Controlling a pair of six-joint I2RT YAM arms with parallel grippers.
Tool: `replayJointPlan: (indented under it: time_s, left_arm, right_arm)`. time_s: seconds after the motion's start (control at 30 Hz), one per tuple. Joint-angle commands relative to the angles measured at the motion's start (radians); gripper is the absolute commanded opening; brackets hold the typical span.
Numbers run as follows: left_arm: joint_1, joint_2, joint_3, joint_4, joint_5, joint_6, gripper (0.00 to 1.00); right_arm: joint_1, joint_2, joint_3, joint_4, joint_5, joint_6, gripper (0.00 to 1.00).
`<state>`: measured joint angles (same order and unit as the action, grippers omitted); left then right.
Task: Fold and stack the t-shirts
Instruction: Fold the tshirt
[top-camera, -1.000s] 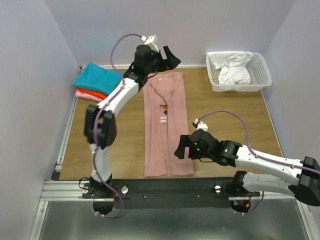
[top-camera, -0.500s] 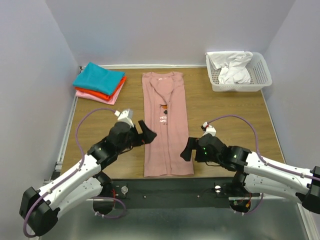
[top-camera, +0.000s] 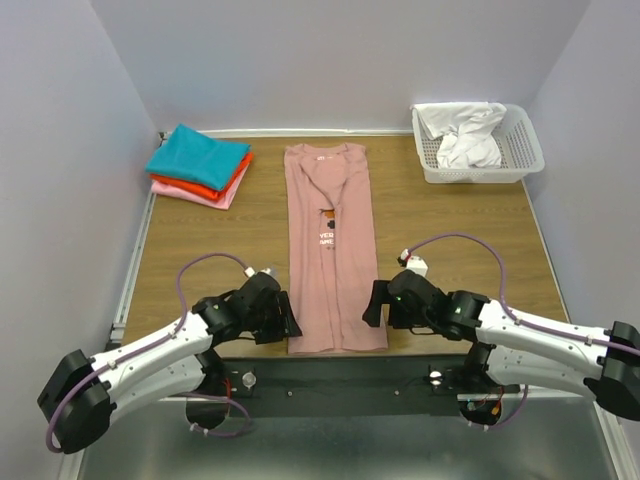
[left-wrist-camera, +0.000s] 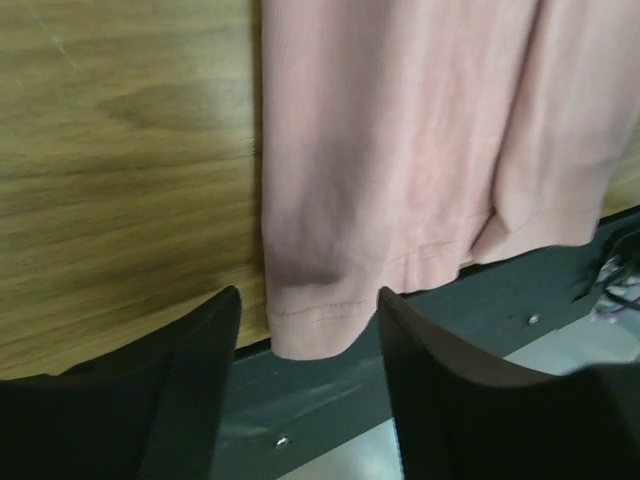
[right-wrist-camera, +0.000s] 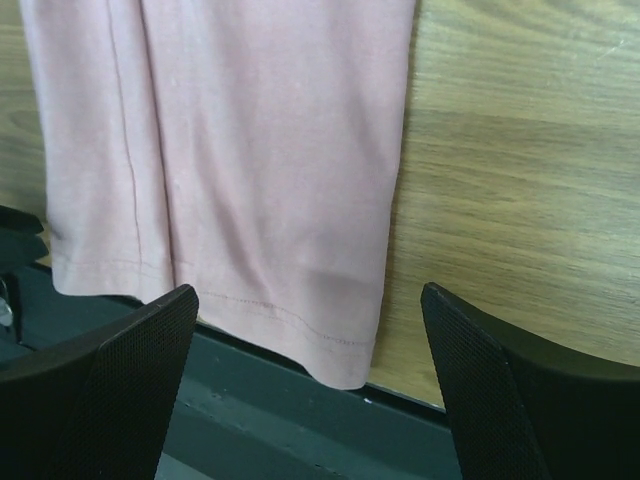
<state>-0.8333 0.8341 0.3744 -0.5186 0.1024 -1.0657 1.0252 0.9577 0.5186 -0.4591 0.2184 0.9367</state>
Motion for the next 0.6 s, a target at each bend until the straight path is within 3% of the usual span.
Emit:
replayJointPlan:
  time_s: [0.0, 0.13, 0.4, 0.57]
  left_arm:
    - [-0.032, 0.051, -0.011, -0.014, 0.063, -0.017, 0.61]
    - [-0.047, 0.100, -0.017, -0.003, 0.077, -0.005, 0.43]
    - [-0.066, 0.060, -0.061, -0.001, 0.126, -0.008, 0.36]
    - [-0.066, 0.043, -0.051, 0.009, 0.117, -0.007, 0.21]
  right_arm:
    - [-0.007, 0.033, 0.006, -0.019, -0.025, 0.019, 0.98]
    - [-0.007, 0.053, -0.009, -0.019, -0.065, 0.027, 0.97]
    - [-0.008, 0.114, -0.043, -0.018, -0.172, 0.062, 0.90]
    - [-0.007, 0.145, -0.060, -0.016, -0.269, 0.065, 0.84]
